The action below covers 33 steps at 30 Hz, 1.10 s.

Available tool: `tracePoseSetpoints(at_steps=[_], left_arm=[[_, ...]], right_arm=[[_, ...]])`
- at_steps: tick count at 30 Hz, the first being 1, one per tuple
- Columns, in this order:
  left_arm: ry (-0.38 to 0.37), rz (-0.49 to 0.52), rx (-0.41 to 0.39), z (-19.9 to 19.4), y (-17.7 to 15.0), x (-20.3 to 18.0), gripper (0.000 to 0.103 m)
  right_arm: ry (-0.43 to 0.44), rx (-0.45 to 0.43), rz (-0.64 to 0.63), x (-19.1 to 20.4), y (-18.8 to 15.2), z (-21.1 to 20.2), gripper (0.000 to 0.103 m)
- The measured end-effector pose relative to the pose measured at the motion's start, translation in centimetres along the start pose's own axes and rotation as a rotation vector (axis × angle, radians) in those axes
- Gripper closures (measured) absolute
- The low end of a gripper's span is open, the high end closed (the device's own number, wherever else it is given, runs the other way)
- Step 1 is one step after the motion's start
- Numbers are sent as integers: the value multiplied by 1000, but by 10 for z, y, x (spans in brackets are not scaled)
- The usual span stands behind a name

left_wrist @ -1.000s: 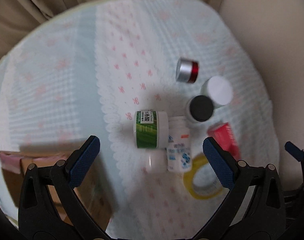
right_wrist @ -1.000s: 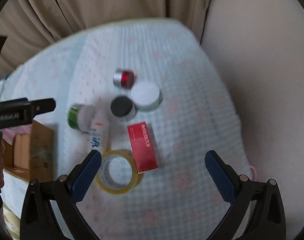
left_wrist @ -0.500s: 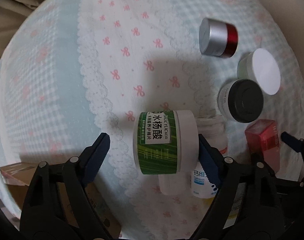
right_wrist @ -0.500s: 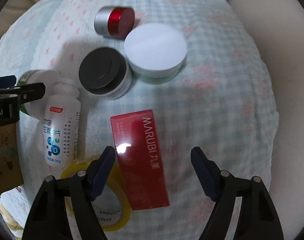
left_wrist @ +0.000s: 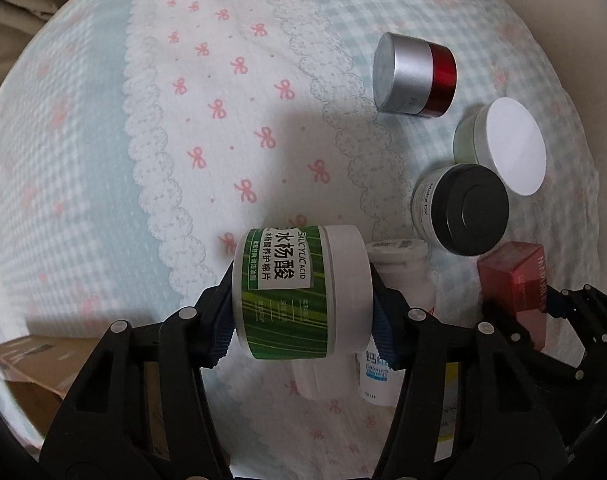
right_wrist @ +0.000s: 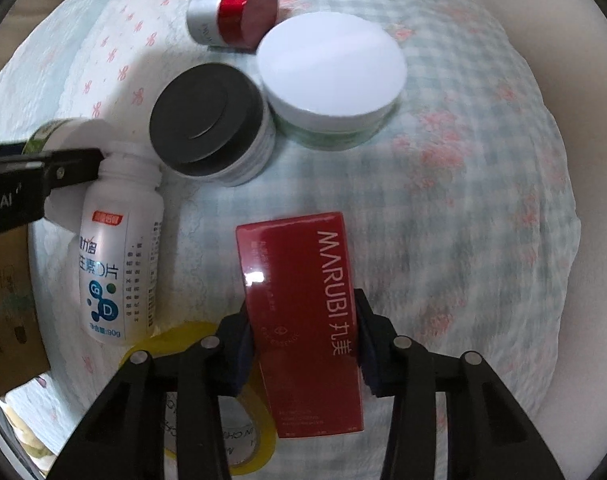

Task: Organize rigid objects
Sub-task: 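Grasp the green-labelled jar with the left gripper while the right gripper grasps the red MARUBI box, then carry the green jar and red box into the cardboard box and release both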

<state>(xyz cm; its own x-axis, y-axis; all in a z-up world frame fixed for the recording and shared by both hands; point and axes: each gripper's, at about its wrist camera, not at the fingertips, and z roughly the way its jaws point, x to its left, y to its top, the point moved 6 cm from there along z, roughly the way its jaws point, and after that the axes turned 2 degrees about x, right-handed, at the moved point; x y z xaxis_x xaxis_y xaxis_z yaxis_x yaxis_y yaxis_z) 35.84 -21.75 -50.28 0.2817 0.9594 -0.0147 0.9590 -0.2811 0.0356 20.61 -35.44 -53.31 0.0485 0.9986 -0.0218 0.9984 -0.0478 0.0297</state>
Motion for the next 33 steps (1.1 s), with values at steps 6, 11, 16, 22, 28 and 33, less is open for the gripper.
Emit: tracePoseSetpoints(at_steps=[6, 11, 16, 22, 28, 33], left_arm=[[-18, -20, -76, -38, -16, -2, 50], [-36, -47, -167, -97, -29, 6, 50], [-44, -97, -270, -166, -55, 15, 50], [-50, -168, -378, -244, -98, 44, 50], [-15, -227, -463, -305, -150, 93, 50], [-5, -284, -485, -326, -187, 148, 50]], right_arm=[[63, -49, 84, -32, -5, -39, 64], [113, -133, 148, -56, -11, -97, 64], [137, -231, 153, -42, -19, -163, 64], [164, -344, 104, 10, -30, -246, 64], [207, -404, 28, 63, -40, -305, 64], [240, -427, -48, 124, -46, -331, 64]])
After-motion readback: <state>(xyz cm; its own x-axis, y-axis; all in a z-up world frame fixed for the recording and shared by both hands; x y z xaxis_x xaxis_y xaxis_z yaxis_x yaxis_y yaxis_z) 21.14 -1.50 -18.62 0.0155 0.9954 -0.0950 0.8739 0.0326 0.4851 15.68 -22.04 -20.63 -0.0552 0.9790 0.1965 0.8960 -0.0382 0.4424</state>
